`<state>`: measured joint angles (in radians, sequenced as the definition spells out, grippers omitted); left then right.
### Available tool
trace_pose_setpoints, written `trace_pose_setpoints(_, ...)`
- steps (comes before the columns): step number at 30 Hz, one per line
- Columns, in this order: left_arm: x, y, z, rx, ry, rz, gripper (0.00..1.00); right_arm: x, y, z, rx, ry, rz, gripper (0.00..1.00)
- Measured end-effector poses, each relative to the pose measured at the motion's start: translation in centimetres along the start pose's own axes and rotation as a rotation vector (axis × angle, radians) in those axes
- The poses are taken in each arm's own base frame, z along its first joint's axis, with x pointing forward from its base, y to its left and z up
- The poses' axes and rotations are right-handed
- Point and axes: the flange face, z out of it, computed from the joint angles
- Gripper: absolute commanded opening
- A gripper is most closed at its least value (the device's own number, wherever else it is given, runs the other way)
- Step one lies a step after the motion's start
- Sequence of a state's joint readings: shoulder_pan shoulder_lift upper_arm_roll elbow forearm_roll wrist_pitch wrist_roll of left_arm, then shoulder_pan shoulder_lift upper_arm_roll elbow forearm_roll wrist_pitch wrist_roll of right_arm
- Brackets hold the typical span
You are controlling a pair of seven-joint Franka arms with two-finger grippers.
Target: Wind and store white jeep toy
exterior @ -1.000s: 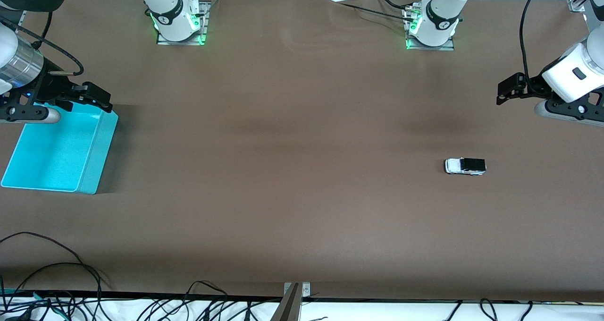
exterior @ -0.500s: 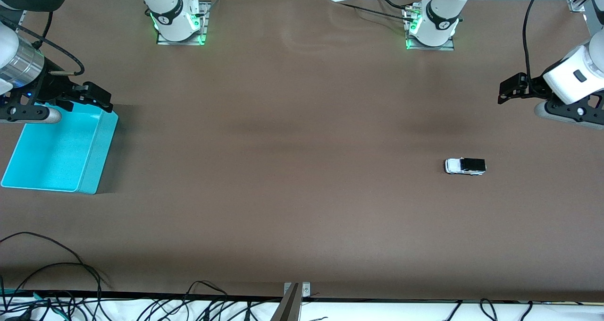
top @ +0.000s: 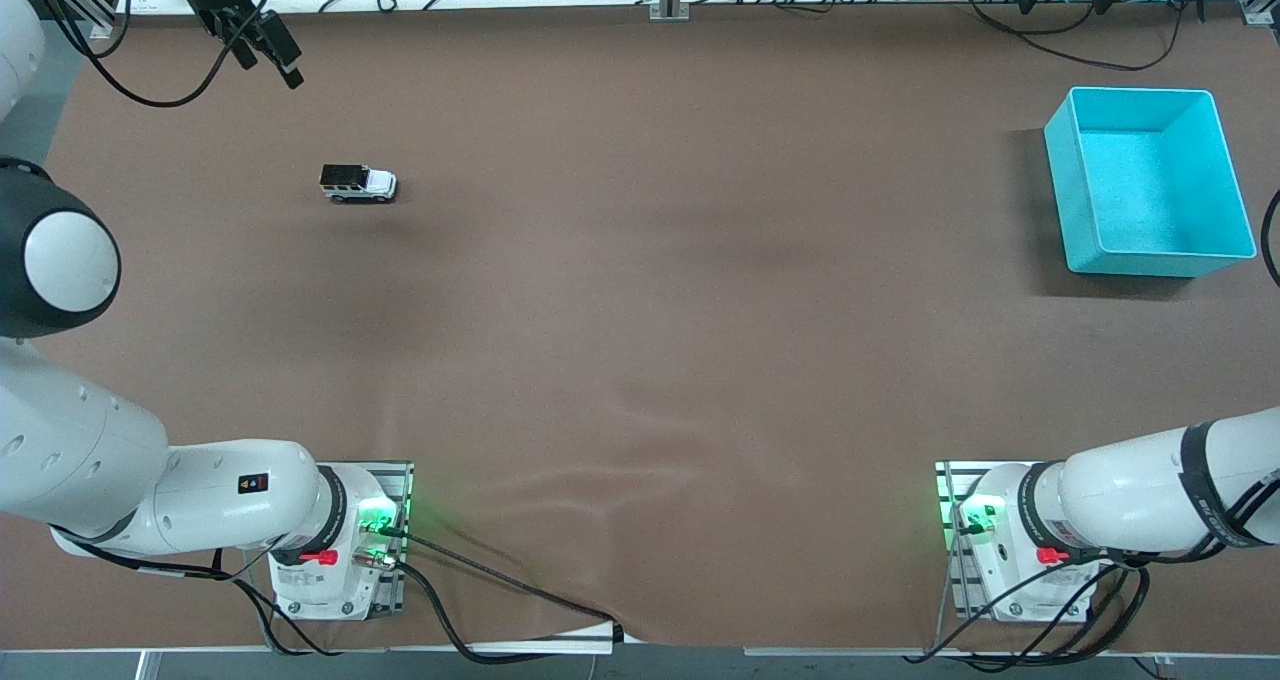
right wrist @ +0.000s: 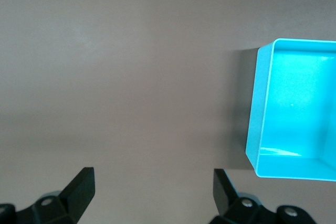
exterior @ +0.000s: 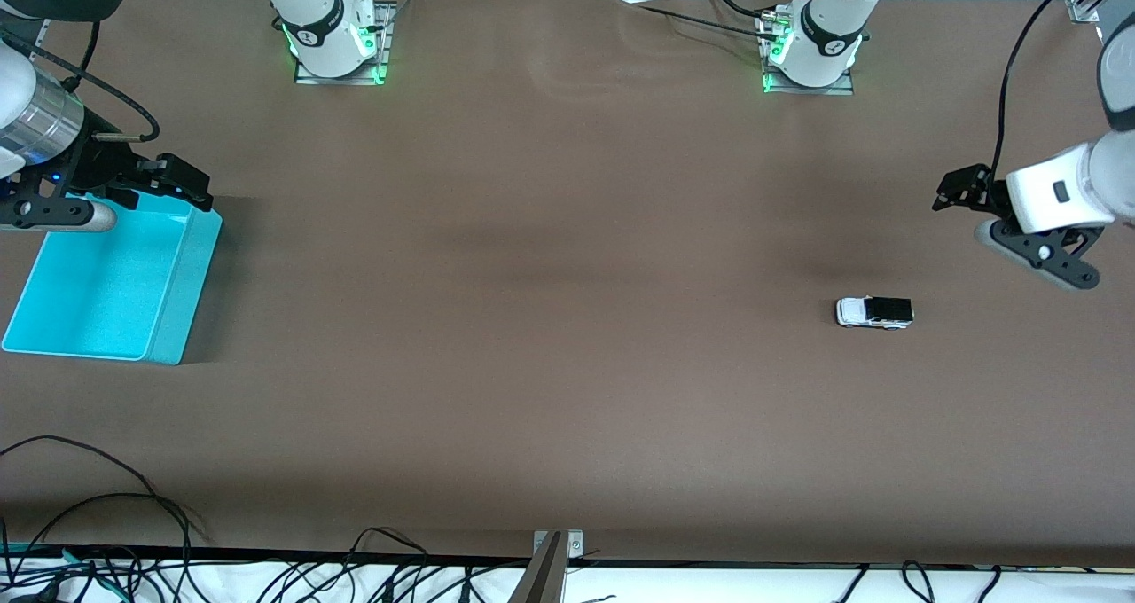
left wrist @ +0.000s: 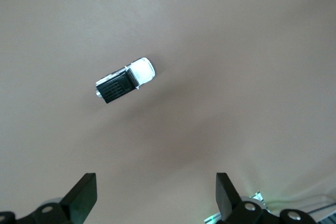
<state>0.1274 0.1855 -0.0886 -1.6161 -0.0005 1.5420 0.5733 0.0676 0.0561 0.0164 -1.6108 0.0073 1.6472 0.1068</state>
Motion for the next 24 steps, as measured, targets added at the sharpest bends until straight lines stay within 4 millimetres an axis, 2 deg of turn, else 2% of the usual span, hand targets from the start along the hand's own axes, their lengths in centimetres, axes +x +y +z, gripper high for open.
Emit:
trace_pose_setpoints(13,2.6,-2.6,6.1,-0.002,-0.011,0.298,1.00,0.0,0.0,0.0,0.000,0.000,0.000,1.00)
trace_pose_setpoints(24,3.9,-4.9,13.8,0.073,0.056,0.644,1.00,0.0,0.0,0.0,0.000,0.000,0.000,1.00)
